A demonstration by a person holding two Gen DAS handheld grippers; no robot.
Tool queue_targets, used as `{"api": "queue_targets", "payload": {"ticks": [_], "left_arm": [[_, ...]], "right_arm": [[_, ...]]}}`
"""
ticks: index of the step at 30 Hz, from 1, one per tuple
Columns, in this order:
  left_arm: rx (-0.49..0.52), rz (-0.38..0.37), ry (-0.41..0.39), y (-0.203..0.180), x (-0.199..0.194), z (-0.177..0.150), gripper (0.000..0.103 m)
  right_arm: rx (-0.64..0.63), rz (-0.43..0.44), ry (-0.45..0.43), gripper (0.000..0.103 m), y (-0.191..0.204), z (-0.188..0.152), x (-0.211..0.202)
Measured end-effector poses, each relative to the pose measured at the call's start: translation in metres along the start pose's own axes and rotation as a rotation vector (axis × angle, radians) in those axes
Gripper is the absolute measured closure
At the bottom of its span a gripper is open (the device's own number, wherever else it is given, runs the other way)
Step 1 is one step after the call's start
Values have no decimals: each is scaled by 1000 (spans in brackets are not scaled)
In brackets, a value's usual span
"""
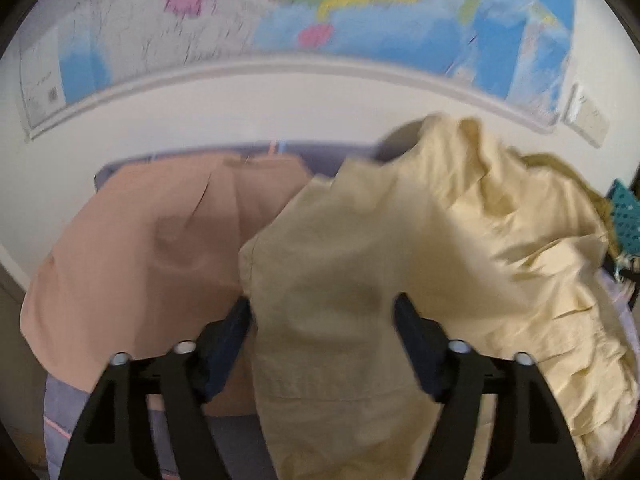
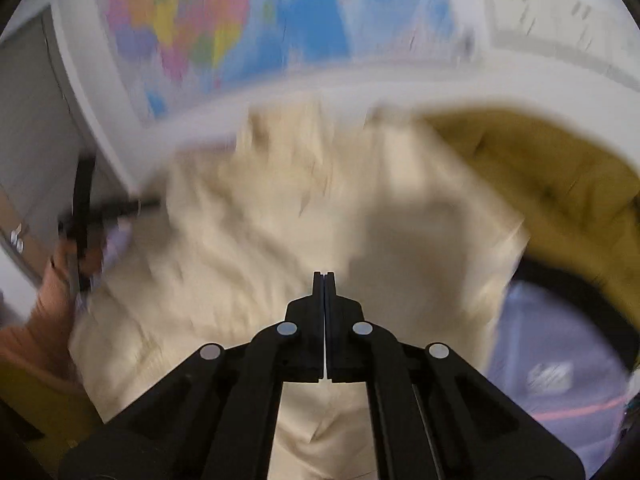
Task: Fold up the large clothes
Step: 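Grasp the shirt fabric with the right tool and pull it taut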
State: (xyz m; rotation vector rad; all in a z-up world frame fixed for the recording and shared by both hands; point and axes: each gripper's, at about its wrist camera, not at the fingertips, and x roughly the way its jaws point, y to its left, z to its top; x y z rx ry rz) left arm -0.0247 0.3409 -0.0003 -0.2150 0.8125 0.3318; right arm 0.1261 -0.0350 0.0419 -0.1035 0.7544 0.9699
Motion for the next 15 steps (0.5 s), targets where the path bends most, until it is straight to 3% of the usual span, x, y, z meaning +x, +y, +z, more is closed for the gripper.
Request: {"api": "queue_targets", "payload": {"ticks": [3,4,5,7,10,11,12,13,14,15], "left_arm": [[49,21,-26,-13,-3,7,25],[56,28,-21,-16,0,7,25],[57,24,-12,-17,3,7,25],[54,27,4,-18,9,6,25],[48,28,26,-14,17,3,25],[50,31,30,-14,18,2,25],[49,35,33,-13,19,2,25],[49,39,36,-13,20,1,25],[50,44,36,-13,19,1,25],[49,54,31,-13,17,2,25]], "right_arm": [[36,-17,-15,97,-14,13,-7],[51,-2,14,84,-18,9,-1],[59,4,41,61,-18,6,8],[49,-9,110,37,-17,-11,22],[55,-9,198,36,-14,-34,47],[72,15,224,43,-15,-41,55],[76,28,229,56,-16,-44,60],[72,40,229,90,-15,-45,62],[68,40,222,100,-16,-42,60],[64,29,190,100,-17,-38,52]]}}
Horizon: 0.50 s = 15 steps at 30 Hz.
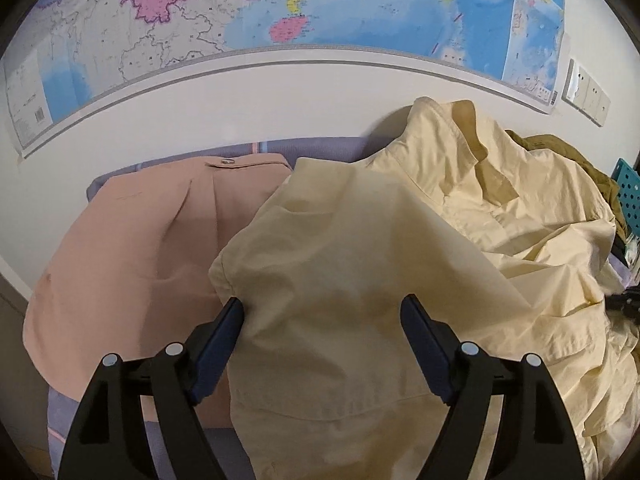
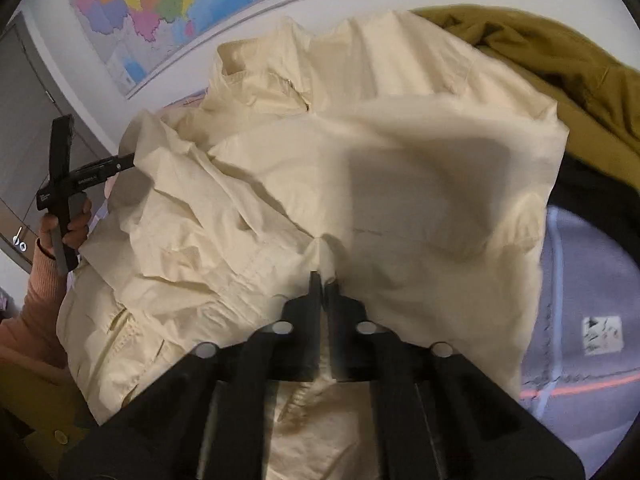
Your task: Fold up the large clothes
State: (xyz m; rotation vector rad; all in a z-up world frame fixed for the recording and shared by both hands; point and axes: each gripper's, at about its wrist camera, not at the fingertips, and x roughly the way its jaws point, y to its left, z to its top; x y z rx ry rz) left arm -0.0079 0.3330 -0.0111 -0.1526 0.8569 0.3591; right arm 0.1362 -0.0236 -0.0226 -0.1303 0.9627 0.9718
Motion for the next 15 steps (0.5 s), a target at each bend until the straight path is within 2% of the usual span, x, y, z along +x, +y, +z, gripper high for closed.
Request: {"api": "queue_targets", "payload": {"ticks": [2,4,6,8,10,13,15], "left_arm": [[3,-8,-31,-1,-11,1,25],[18,-22,-57,-5,-19,3,20],[36,-14,-61,-11,-18,7,20],[45,25,-17,-15,-1,9,21],[40,79,36,-15,19,8,24],[6,78,81,-8,39,3,19],[-5,70,77,-4,39,1,19]], "right_arm": [[-10,-26,-99,100,1,11,-29],[-23,-98,-179,101,0,24,-53],[-34,-125,-218,101,-3,36,-63],[-15,-117,-196,101,-9,44,-52],[-24,-143,-113,99,-12,44,-19],[18,-182,-28,91,-28,35,17],[59,-157,-41,90,-32,32,17]]}}
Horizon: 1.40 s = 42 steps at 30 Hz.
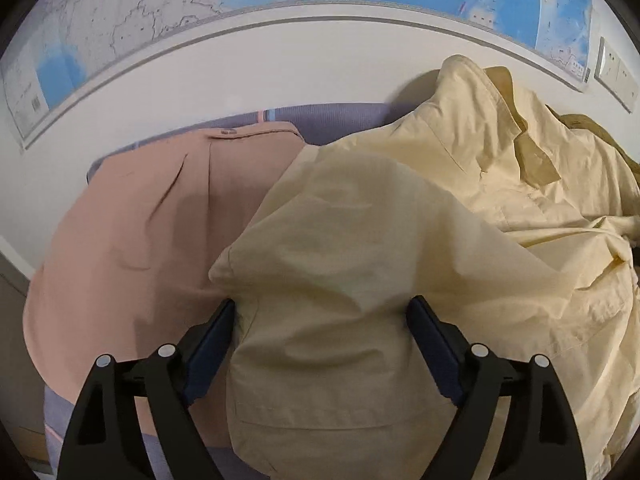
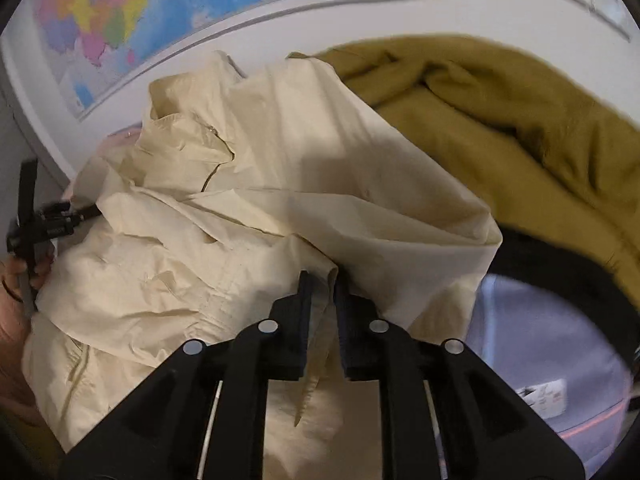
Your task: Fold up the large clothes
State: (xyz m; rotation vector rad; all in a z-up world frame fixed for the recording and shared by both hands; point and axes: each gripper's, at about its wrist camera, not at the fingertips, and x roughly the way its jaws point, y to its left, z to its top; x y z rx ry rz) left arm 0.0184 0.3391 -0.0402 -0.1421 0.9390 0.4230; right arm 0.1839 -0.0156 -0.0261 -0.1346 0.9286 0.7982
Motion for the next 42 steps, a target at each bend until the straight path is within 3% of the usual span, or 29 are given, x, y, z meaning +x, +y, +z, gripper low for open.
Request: {"api": "queue_targets", "payload": {"ticks": [3,7,11,14,17,18,20,22,27,30,35,42], "left_arm": [[6,4,-34,2,-14,-2,19],[24,-19,-78,9,-40,-13,19],[31,-52,-61,18,-51,-33,19],[51,-46,-22,17,-47,-47,19],[39,-57,9,21,-43,-61,19],[24,-80,14,24,-44,-65,19],[-3,-127,9,30,-51,-73,19],[-17,-158,0,37,-59,-82,19],[-70,-253,-7,52,-80,-110,19],[-101,-288,-15,57,-93,-130,18],[-188,-383,-17,67,-109,-165,18],[-205,-547,10,59,-128,-201,15]], "right_arm": [[-10,-18,-82,75,3,-1,-28],[-93,76,-161,71,34,-8,-62],[-203,125,-65,72,65,-15,-34],[-191,85,29,72,59,-22,6],[-113,142,60,71,42,-20,16],[-100,151,50,68,41,-19,10],[-82,193,2,51,38,-20,-12],[-71,175,-45,45,33,-25,-38],[12,188,-64,38,6,-50,-76],[89,172,-60,33,-14,-77,-91],[214,217,-59,22,-44,-121,-111],[258,281,-35,19,-49,-167,-120]]}}
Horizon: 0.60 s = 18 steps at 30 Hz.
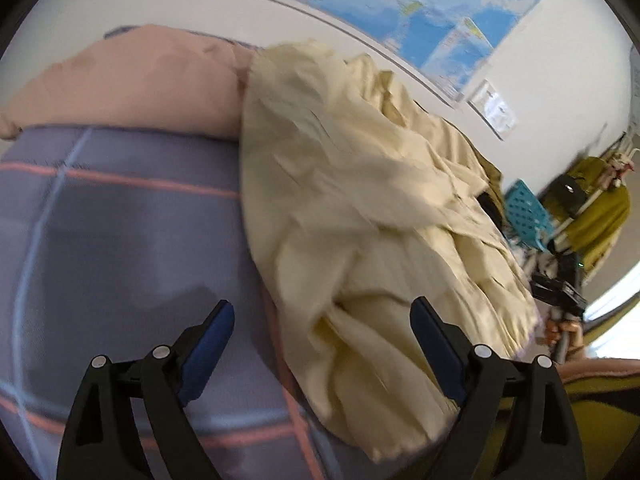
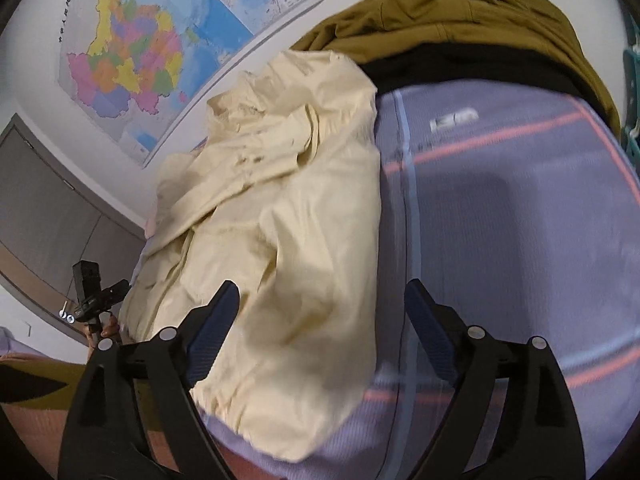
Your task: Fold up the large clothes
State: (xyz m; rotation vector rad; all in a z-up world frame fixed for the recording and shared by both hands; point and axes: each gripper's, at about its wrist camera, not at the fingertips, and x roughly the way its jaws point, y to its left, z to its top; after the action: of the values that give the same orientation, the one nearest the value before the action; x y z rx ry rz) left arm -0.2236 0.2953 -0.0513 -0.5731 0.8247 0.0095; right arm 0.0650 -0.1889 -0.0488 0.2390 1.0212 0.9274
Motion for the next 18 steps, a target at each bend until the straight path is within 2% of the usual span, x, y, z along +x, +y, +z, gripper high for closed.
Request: {"api": "queue_targets", "payload": {"ticks": [3,5,8,11,15,16,17,18], "left_arm": [[5,-44,34,-6,4,-11,13],[21,-56,42,-13,8,-18,7],[43,-115,52,-27,16,-21,7],[73,-122,56,-39,27,-19,7],[59,-156,44,-43,39,-15,7],[56,-151,37,-45,41,-15,9],[52,-134,31,-47,44,-14,22],[45,-91,29,-50,46,-13,31]], "right_arm": [[-11,43,9,18,2,-11,2],[-20,73,17,17,5,-18,7],[-57,113,25,16,15,-23,12],[-89,147,38,16,24,-25,20],[-139,169,41,13,38,-23,34],[-152,164,40,13,43,-23,39],[-157,164,41,20,45,-22,42],[-153,177,51,31,48,-22,47]]}}
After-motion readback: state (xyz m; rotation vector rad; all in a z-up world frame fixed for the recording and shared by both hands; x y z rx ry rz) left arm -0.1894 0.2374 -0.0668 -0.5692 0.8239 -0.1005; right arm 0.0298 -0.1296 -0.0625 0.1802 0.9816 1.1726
